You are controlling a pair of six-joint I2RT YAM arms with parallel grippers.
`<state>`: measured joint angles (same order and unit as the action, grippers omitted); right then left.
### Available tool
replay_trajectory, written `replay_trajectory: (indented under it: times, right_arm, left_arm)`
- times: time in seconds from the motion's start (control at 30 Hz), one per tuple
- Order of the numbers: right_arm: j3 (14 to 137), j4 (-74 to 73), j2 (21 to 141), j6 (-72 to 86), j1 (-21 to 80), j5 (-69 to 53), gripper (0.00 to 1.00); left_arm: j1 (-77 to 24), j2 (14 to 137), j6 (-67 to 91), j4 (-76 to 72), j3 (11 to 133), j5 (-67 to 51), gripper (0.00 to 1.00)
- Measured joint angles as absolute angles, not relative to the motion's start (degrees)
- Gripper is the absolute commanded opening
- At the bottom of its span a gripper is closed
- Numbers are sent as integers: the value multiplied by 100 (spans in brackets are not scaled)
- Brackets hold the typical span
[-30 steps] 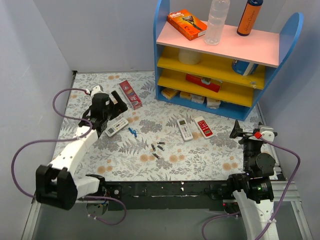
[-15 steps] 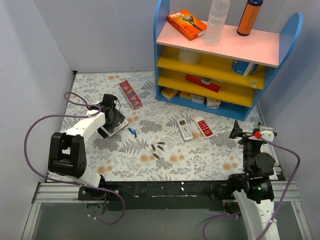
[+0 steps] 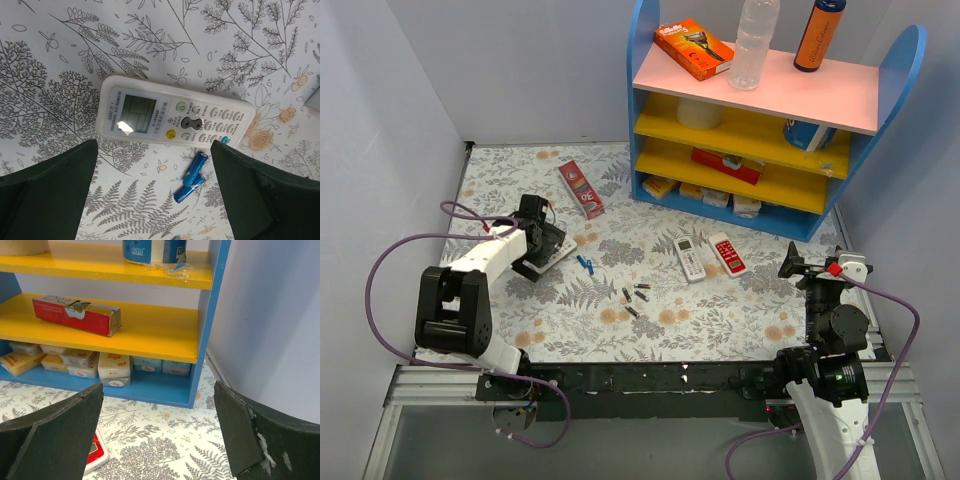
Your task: Load the batteries into the remote control
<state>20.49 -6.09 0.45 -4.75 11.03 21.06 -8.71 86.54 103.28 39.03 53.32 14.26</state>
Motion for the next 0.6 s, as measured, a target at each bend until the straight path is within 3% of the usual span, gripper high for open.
replay_trajectory:
  times: [0.23,0.6]
  right_arm:
    - [2049,-615,45,-478,1129,2130,98]
    - [2049,-633,45,-478,1129,2174,98]
  left_arm:
    - [-843,8742,10628,3538,5356,1393,98]
    - [-639,9939,10530,3144,6171,1564,98]
